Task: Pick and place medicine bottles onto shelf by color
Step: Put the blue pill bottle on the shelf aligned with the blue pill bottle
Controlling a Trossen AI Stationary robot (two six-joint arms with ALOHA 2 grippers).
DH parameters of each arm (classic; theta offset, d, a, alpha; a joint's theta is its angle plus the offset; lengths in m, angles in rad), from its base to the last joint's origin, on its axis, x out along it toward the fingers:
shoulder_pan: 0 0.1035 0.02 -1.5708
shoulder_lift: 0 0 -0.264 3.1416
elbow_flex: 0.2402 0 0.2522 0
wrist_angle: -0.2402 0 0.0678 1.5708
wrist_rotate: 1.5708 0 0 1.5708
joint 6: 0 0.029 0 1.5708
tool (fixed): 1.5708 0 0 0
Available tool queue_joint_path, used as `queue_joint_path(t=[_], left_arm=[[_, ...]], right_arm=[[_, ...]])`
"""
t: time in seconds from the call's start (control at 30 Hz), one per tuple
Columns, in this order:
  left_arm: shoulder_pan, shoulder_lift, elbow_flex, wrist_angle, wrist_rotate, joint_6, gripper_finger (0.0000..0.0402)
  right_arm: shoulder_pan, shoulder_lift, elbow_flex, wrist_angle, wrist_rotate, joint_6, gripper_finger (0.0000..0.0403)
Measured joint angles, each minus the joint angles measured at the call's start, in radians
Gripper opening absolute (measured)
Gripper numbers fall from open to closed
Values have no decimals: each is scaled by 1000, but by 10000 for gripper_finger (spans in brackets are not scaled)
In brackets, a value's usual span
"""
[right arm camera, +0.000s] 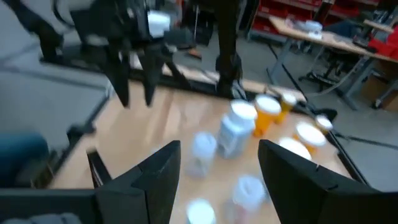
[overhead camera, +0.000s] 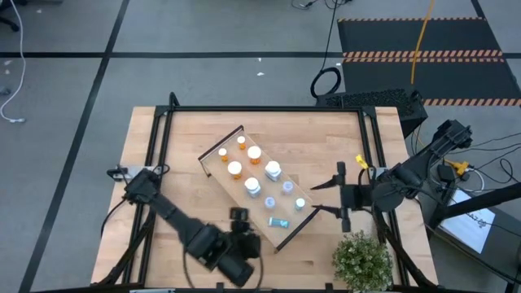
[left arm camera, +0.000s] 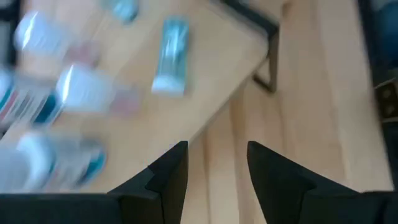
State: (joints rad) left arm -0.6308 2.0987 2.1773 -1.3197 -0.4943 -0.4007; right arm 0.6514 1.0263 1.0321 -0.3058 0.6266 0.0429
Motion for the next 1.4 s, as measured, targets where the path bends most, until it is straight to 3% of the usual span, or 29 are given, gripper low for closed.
queue_joint_path(t=[0.2, 0.33, 0.4, 0.6, 0.73, 0.83, 1.0, 1.07, 1.2, 1.4], left_arm=[[-103, -1, -39, -137, -179, -195, 153], [-144, -6, -38, -206, -316, -275, 142], [-155, -11, -39, -213, -363, -274, 134], [-136, -70, -39, -202, -362, -184, 108], [-116, -109, -59, -145, -350, -143, 97], [-120, -142, -148, -15, -352, -109, 98], [-121, -226, -420, 352, -348, 13, 95], [-114, -278, -516, 425, -323, 39, 93], [-119, -448, -723, 576, -340, -30, 93], [-165, -692, -1105, 1077, -368, 130, 93]], right_arm=[[-4, 211, 122, 74, -27, -44, 212], [-9, 403, 320, -48, -30, -67, 212], [-12, 484, 432, -157, -31, 4, 212], [-40, 652, 688, -397, -210, 214, 212], [-66, 702, 747, -541, -270, 272, 212], [-86, 712, 743, -604, -325, 309, 212], [-115, 721, 743, -642, -348, 338, 212], [-131, 719, 743, -642, -345, 339, 212], [-165, 724, 743, -643, -343, 361, 212], [-194, 758, 743, -665, -372, 354, 212]])
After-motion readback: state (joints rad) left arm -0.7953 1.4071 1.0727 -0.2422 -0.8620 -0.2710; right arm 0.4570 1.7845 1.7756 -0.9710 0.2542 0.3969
